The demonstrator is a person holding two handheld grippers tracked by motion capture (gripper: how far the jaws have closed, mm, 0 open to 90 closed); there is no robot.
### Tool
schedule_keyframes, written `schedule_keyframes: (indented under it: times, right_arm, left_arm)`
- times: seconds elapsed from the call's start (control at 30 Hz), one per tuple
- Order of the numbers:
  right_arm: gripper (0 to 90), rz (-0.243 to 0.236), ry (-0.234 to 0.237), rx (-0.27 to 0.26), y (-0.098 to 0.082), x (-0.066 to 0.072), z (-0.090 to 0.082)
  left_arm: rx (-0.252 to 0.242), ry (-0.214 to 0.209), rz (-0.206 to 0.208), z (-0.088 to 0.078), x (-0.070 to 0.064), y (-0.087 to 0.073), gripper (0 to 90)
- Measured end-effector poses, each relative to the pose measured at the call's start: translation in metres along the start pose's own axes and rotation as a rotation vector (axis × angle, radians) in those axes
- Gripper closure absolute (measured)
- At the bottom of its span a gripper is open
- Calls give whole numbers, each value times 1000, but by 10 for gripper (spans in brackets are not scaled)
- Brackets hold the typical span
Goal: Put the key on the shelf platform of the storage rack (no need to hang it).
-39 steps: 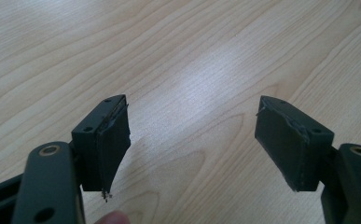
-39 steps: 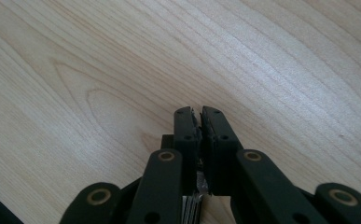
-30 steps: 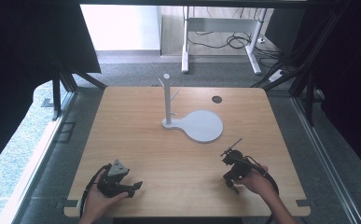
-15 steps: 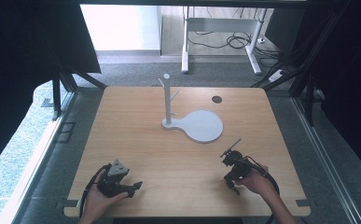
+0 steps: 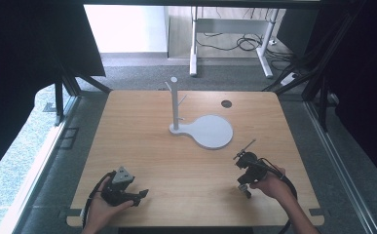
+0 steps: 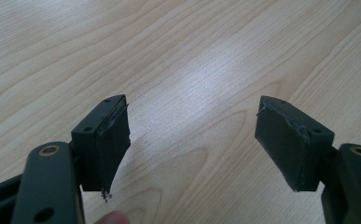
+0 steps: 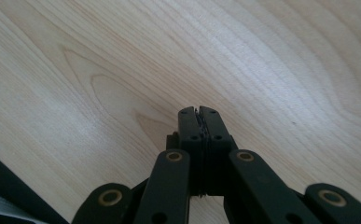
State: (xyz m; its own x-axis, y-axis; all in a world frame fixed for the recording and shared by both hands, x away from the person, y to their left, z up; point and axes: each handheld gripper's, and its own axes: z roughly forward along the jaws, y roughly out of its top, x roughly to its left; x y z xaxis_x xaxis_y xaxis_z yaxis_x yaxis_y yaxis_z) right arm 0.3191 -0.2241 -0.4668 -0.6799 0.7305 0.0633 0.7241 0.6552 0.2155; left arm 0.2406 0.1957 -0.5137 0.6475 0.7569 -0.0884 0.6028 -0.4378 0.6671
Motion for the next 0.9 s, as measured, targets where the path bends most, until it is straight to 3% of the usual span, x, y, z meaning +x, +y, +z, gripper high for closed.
schedule_keyframes:
  times: [0.37,0.9]
  right_arm:
    - [900,5,-25,-54,1,-7,-28]
    - [900,5,-22,-90,5,-12,-42]
  left_arm:
    - [-3,0,2,0,1,0,263]
    - [-5,1,9,0,0,0,263]
